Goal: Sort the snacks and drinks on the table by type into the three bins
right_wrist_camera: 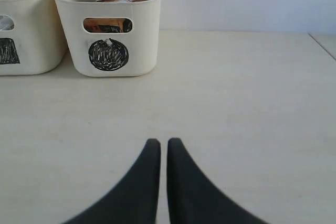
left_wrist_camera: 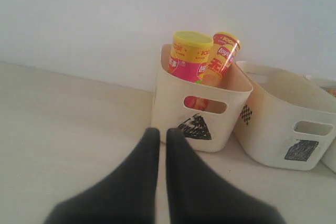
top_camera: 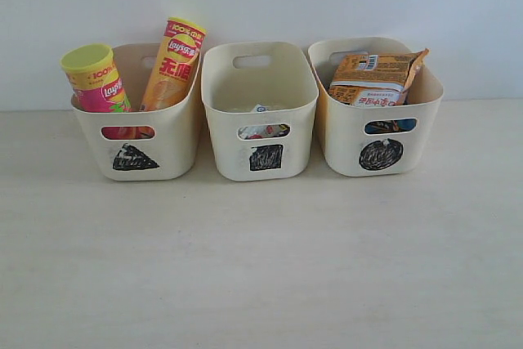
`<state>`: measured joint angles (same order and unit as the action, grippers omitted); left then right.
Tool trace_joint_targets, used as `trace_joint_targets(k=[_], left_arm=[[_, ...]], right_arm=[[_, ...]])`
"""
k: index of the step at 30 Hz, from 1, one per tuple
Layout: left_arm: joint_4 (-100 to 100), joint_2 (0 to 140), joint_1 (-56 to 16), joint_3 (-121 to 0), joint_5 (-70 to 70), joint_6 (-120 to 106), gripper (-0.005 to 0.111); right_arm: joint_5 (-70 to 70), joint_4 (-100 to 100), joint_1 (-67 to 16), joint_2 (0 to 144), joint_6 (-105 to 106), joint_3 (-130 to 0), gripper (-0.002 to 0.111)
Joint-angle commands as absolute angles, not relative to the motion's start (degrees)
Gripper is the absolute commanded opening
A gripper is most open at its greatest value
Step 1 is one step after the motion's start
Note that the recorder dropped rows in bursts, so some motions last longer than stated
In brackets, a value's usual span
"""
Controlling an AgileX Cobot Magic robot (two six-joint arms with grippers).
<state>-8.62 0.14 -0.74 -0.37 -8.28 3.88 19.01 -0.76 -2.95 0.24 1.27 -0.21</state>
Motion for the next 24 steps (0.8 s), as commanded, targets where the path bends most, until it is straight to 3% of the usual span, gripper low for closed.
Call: trace_joint_targets(k=[1, 24], left_arm=[[-9.21, 0.0, -0.59, 0.0, -8.47, 1.3, 0.004], [-9.1, 0.0, -0.59, 0.0, -16.92, -2.66, 0.004]], right_arm=[[18.78, -0.75, -2.89, 0.0, 1.28, 0.0, 0.002], [18.78, -0.75, -2.89, 0.0, 1.28, 0.0, 0.002]])
